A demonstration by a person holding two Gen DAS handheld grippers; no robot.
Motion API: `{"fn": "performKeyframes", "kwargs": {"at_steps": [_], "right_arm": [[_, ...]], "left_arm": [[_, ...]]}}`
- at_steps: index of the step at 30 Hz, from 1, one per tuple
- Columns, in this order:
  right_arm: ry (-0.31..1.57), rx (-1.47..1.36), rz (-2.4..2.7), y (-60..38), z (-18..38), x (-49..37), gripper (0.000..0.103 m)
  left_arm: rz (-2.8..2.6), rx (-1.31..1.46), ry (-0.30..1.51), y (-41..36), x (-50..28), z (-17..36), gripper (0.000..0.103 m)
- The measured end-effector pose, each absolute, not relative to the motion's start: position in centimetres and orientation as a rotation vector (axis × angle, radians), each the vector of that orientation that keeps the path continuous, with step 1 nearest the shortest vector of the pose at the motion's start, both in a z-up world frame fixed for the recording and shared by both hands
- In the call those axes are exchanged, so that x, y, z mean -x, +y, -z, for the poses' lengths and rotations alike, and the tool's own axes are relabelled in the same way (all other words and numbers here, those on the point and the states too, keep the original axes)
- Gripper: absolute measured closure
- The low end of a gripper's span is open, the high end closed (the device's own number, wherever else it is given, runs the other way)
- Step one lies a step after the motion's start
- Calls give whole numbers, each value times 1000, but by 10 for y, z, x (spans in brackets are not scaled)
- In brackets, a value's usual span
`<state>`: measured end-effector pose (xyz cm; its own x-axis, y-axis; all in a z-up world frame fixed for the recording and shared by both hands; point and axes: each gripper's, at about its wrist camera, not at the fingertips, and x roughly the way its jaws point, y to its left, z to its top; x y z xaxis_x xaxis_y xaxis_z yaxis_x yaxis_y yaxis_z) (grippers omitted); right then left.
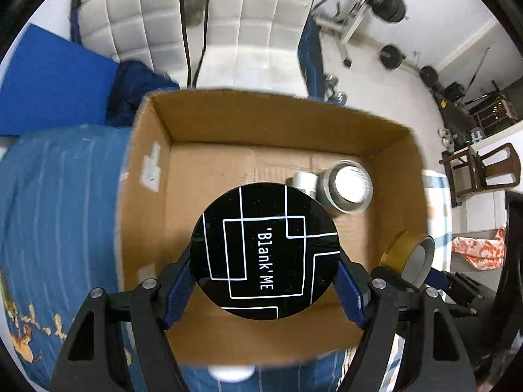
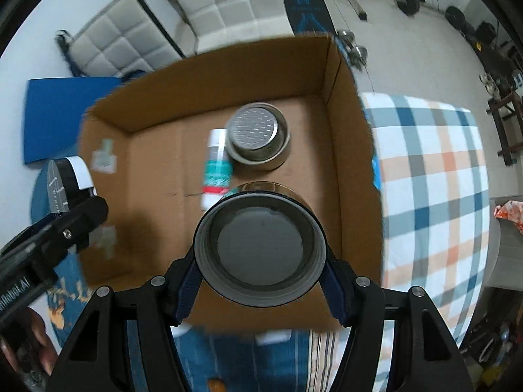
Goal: Organize rigid objects
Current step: 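Place the tin and tape roll into the box and open both tools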
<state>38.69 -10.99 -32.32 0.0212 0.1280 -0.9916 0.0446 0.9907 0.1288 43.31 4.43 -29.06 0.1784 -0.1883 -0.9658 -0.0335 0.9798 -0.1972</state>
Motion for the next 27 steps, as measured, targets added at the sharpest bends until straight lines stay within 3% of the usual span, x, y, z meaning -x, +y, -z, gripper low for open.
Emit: {"fn": "performKeyframes", "kwargs": {"at_steps": [9,19,27], "right_arm": [[1656,-29,0,-98,401,-426,36],[1756,-46,6,-94,443,-447,36],[1755,-10,1,-87,444,-450,36]], "left_arm": [[65,181,1562,43,-490,380,29],[52,130,1616,34,-510,400,29],[48,99,1669,31,-520,410,28]]}}
